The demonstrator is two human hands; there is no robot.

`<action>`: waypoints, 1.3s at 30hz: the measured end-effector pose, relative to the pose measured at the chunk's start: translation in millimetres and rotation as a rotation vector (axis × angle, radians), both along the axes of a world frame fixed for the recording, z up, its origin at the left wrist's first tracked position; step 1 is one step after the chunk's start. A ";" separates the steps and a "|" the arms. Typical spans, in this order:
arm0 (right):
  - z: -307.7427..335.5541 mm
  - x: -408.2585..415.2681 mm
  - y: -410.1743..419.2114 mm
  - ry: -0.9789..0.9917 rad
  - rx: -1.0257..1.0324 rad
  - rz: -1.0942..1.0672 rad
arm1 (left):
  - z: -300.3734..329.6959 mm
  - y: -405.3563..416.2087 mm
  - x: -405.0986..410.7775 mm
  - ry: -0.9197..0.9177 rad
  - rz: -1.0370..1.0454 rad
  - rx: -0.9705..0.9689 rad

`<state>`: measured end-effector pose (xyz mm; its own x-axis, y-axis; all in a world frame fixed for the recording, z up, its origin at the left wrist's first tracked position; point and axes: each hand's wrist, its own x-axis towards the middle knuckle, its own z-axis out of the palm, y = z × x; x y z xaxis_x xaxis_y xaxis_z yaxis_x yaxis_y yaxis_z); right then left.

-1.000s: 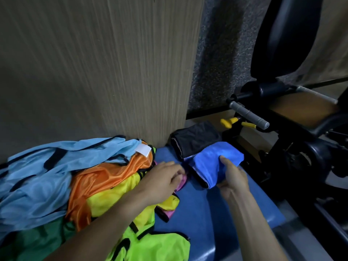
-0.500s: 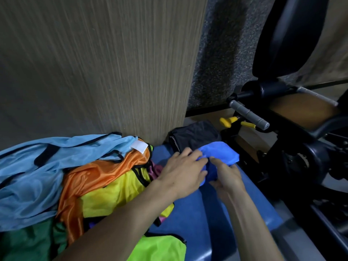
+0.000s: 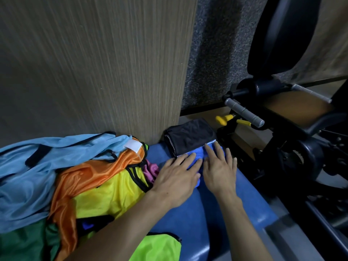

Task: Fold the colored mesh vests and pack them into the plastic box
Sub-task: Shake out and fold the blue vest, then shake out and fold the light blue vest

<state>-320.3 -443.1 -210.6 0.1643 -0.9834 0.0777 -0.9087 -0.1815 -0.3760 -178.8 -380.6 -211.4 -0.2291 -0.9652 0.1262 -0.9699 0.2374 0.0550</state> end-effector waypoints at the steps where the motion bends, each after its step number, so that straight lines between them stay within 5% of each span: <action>1: -2.5 -0.3 -1.1 -0.007 -0.010 -0.003 | -1.2 1.6 1.2 -0.007 0.007 0.002; 7: -3.4 5.9 0.2 -0.054 -0.025 -0.028 | 9.2 5.5 4.5 -0.011 0.000 0.103; 11: 12.0 16.7 14.7 -0.156 -0.146 -0.045 | 28.0 27.0 9.3 0.024 -0.017 -0.018; 16: 36.0 56.0 68.1 -0.360 -0.447 0.358 | 39.9 110.5 59.6 0.061 -0.006 -0.282; 21: 47.7 96.9 128.2 -0.300 -0.215 0.745 | 54.8 206.3 135.6 0.113 0.124 -0.370; 26: 54.3 106.4 175.6 -0.218 -0.081 0.852 | 74.5 266.6 193.9 0.173 0.460 -0.465; 31: 60.4 111.1 221.1 -0.179 -0.016 0.864 | 58.2 273.8 221.2 0.075 0.763 -0.202; 36: 68.6 122.9 249.9 -0.260 -0.069 0.908 | 66.8 283.2 205.4 0.417 0.609 -0.485; 39: 76.6 125.4 259.7 -0.512 0.007 0.839 | 92.2 296.9 170.2 0.604 0.504 -0.607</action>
<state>-194.9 -183.4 -134.0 0.7577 -0.5638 0.3288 -0.2131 -0.6899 -0.6919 -8.6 -83.7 -119.2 0.4556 -0.6654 0.5913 -0.8143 -0.0433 0.5788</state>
